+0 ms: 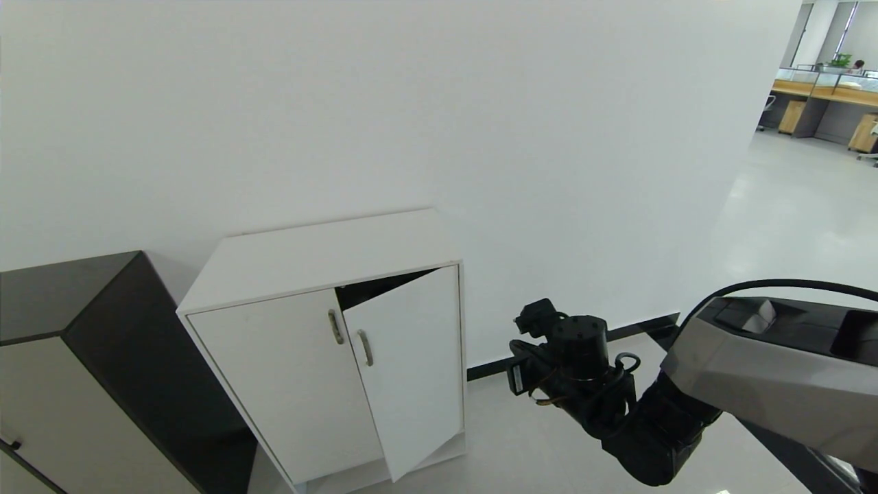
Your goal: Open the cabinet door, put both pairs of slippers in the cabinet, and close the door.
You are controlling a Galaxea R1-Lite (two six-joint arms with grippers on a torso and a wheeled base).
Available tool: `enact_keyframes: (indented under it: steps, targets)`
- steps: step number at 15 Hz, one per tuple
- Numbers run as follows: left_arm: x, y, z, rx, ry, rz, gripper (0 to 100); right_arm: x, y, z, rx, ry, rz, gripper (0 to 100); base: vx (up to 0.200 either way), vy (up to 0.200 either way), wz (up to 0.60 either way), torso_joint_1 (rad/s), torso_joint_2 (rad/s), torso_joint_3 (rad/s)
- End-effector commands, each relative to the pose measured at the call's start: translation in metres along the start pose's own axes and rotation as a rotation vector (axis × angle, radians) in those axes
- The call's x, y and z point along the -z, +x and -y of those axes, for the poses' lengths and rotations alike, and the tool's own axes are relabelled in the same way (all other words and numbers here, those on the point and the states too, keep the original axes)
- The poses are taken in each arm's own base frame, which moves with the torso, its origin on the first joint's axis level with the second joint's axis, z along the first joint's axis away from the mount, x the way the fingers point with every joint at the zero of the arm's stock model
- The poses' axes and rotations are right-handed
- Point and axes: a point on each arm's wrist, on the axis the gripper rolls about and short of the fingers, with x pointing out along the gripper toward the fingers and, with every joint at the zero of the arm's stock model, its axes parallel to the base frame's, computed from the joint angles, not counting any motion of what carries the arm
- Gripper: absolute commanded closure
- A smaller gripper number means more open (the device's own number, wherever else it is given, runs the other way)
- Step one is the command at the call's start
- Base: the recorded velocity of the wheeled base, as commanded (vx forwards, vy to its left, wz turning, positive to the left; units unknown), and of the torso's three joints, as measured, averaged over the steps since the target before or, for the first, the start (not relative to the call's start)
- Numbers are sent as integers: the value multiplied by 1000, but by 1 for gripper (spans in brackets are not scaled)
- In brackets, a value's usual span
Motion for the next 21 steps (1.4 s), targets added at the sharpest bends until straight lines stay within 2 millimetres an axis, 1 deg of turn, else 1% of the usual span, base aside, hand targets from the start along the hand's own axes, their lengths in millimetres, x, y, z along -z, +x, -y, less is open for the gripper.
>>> enact_keyframes:
  steps: [1, 3, 6, 8, 9, 11, 12, 14, 15, 17, 21]
  targets:
    - [0, 0, 0, 1, 0, 0, 100, 4, 2, 0, 0, -2, -8, 100, 0, 0, 600, 7, 2, 2]
    - [0, 0, 0, 1, 0, 0, 100, 4, 2, 0, 0, -3, -10, 100, 0, 0, 600, -2, 0, 2]
    - [0, 0, 0, 1, 0, 0, 100, 10, 3, 1, 2, -5, -33, 100, 0, 0, 600, 12, 9, -4]
    - [0, 0, 0, 1, 0, 0, 100, 22, 6, 6, -30, -5, -12, 100, 0, 0, 0, 0, 0, 0]
    - [0, 0, 0, 1, 0, 0, 100, 24, 9, 9, -33, -9, 19, 100, 0, 0, 0, 0, 0, 0]
    - [0, 0, 0, 1, 0, 0, 100, 27, 8, 9, -34, -9, 13, 100, 0, 0, 0, 0, 0, 0]
    - [0, 0, 0, 1, 1, 0, 100, 32, 4, 10, -60, -9, -10, 100, 0, 0, 0, 0, 0, 0]
    - [0, 0, 0, 1, 1, 0, 100, 39, -7, 10, -196, -6, -25, 100, 0, 0, 0, 0, 0, 0]
    - [0, 0, 0, 1, 1, 0, 100, 39, -7, 11, -196, -5, -27, 100, 0, 0, 0, 0, 0, 0]
    - [0, 0, 0, -1, 1, 0, 100, 43, -7, 13, -193, -5, -42, 100, 200, 0, 0, -5, -2, 2]
    - [0, 0, 0, 1, 1, 0, 100, 46, -5, 14, -192, -5, -45, 100, 200, 0, 0, -4, 0, 7]
